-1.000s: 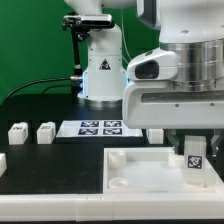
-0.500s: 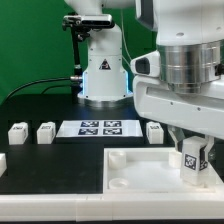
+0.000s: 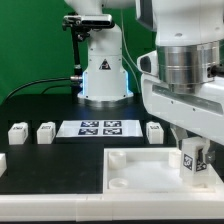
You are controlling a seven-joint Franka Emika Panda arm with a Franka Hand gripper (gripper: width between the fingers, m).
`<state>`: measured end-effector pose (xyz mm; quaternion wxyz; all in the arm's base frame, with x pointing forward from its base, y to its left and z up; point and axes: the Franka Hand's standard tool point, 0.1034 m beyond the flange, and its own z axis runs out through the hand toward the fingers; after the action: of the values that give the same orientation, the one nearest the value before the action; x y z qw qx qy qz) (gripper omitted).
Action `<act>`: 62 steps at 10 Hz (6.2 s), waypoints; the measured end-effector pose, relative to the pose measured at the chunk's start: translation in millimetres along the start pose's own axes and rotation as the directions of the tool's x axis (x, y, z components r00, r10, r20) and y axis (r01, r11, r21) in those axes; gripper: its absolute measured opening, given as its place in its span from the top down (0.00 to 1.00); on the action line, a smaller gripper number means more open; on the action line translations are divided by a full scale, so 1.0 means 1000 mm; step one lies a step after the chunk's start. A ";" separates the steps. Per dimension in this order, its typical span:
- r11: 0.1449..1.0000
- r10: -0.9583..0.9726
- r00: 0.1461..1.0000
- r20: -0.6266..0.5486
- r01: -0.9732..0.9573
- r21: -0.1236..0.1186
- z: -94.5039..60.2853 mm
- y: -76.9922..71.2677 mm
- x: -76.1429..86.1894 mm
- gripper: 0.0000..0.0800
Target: Assemble one leg
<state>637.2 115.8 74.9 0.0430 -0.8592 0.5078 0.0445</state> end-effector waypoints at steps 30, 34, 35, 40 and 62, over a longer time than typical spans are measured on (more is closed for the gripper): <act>0.979 0.203 0.979 -0.029 -0.203 0.010 -0.002 0.000 0.003 0.63; 0.998 -0.070 0.997 -0.035 0.070 -0.001 -0.002 0.000 0.004 0.21; 0.982 -0.188 0.982 -0.035 0.188 -0.006 -0.002 0.000 0.004 0.19; 0.689 -0.725 0.688 -0.036 0.723 -0.056 -0.001 -0.003 -0.003 0.19; 0.945 0.327 0.944 -0.051 -0.327 0.004 0.001 0.000 -0.003 0.63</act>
Offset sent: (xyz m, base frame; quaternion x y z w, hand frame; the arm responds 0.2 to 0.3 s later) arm 0.0003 -0.0007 -0.0005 -0.0150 0.0032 -0.2679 0.9633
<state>636.0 118.4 73.9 0.0203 -0.7641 0.6441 0.0300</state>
